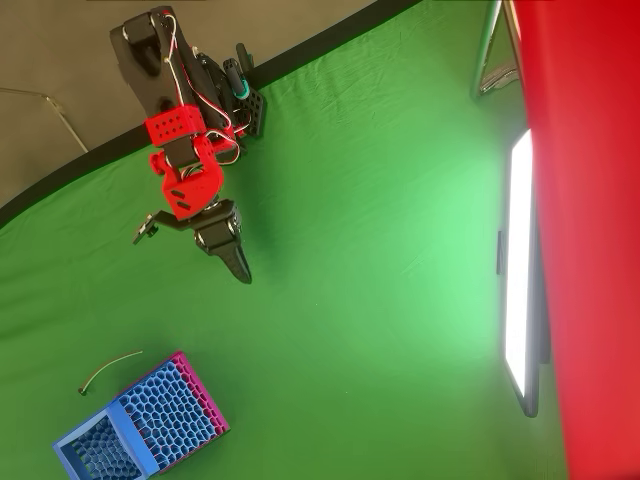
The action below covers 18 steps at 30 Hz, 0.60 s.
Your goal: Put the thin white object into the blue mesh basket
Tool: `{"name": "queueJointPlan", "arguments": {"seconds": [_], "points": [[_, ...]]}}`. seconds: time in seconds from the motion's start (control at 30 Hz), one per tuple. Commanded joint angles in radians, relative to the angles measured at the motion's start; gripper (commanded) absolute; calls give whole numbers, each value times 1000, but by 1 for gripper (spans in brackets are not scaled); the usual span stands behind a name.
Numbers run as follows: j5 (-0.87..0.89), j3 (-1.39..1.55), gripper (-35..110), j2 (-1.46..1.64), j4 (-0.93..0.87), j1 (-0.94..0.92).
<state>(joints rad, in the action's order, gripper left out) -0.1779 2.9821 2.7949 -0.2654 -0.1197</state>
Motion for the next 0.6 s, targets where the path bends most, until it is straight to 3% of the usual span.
{"name": "queueJointPlan", "arguments": {"seconds": [0.0, 0.3, 0.57], "points": [[8, 61, 1, 103, 34, 9], [28, 100, 1, 198, -64, 52], [49, 101, 1, 331, -299, 104]]}}
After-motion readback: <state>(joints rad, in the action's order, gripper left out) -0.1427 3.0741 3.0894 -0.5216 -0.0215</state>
